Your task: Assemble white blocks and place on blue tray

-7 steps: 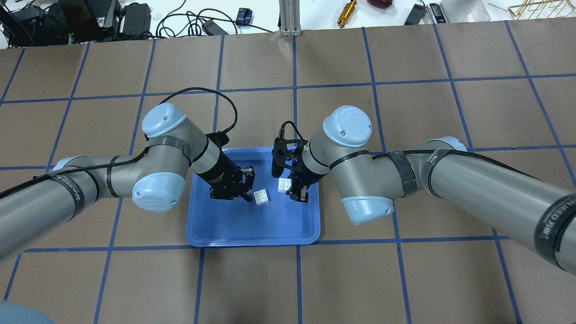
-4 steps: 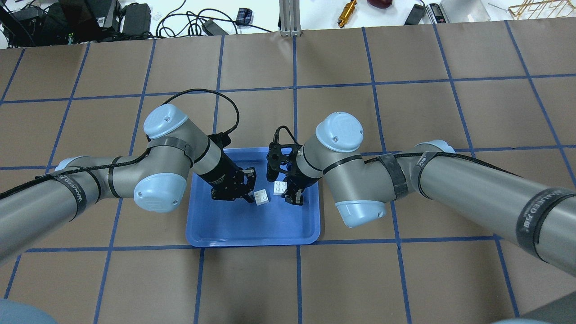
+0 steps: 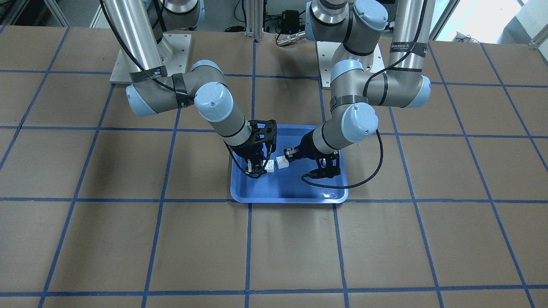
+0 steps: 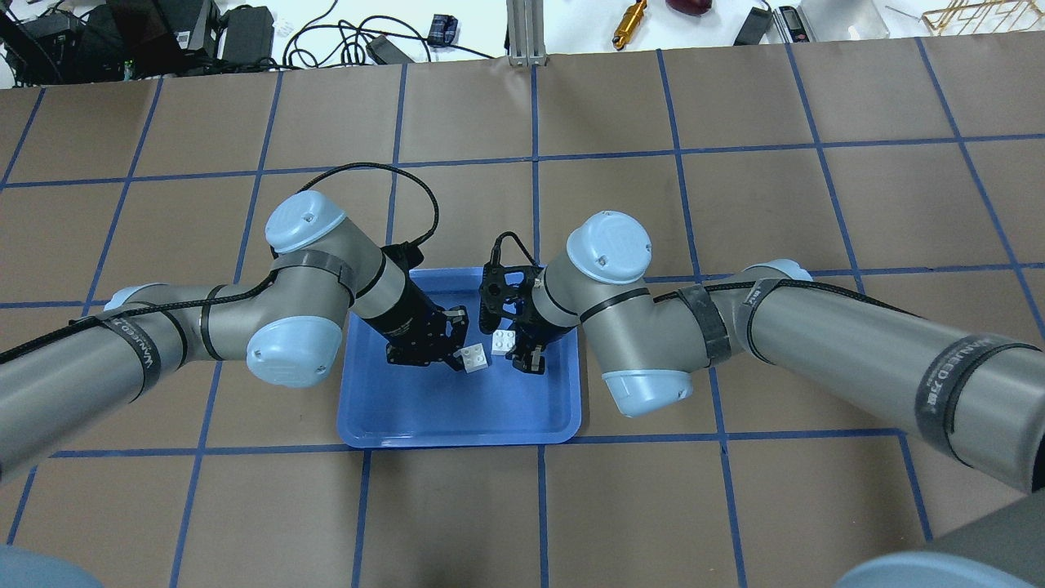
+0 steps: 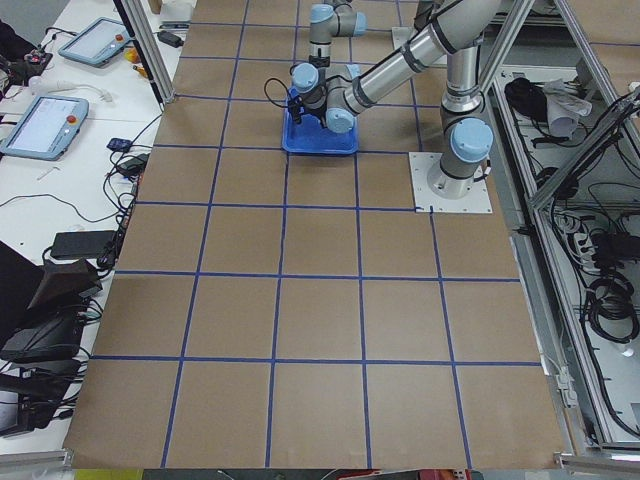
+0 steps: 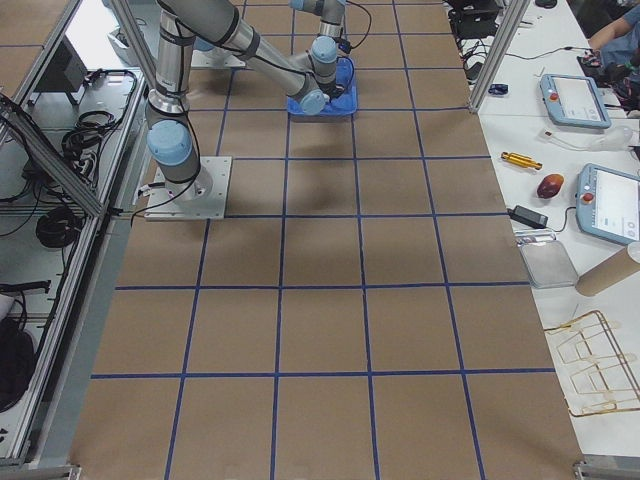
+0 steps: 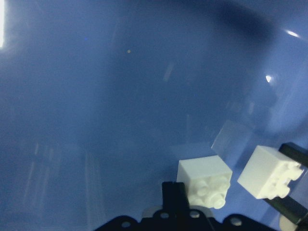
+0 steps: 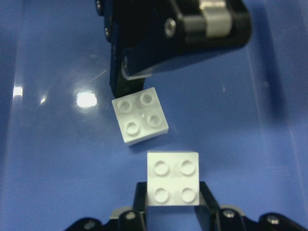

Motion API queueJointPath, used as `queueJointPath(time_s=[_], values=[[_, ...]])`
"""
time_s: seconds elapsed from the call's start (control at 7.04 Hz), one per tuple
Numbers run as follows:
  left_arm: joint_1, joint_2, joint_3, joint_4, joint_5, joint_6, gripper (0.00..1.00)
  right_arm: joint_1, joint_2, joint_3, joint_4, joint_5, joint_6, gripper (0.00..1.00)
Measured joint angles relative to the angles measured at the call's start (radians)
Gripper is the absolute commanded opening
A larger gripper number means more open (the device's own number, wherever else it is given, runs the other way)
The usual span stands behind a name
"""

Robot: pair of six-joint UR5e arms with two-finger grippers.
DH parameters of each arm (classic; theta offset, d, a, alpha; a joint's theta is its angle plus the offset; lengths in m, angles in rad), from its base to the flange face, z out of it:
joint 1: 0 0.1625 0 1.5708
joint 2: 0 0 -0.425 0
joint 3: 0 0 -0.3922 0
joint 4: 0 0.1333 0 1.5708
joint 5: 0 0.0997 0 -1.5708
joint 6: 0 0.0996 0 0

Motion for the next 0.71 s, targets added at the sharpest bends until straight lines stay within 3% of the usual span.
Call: queueJointPath(time_s=[0.71], values=[[-0.019, 0.0, -0.001, 0.009, 0.003, 0.003, 0.0, 0.022, 0.001, 0.002, 0.0, -0.031, -0.002, 0.0]])
